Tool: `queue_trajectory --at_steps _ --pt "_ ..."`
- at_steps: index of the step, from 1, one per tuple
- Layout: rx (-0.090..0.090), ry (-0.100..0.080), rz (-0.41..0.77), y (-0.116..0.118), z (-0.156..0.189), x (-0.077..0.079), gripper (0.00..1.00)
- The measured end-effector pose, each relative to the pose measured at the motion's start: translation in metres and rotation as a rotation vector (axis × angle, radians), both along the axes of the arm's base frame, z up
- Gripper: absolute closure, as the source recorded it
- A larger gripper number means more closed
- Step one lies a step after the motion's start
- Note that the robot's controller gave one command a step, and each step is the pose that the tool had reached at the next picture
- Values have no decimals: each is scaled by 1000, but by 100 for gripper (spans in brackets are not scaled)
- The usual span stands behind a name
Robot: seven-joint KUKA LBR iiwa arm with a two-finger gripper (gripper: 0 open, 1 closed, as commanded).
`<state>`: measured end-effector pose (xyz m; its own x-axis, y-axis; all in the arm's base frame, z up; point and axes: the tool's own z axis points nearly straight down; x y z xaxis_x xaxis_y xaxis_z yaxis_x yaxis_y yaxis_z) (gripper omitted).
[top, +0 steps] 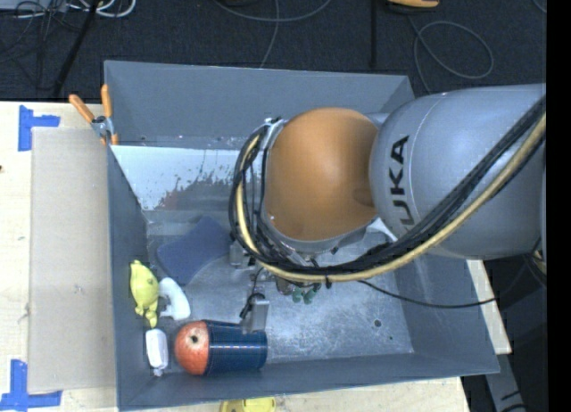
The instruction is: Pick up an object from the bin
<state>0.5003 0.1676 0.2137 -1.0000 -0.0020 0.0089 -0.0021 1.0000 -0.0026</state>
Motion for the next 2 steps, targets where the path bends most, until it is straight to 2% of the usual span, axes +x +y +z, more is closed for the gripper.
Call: queue_trajectory --at_steps 1,2 --pt "2 -8 -3 0 4 2 0" --pt "4 -13 -57 -7 -44 2 0"
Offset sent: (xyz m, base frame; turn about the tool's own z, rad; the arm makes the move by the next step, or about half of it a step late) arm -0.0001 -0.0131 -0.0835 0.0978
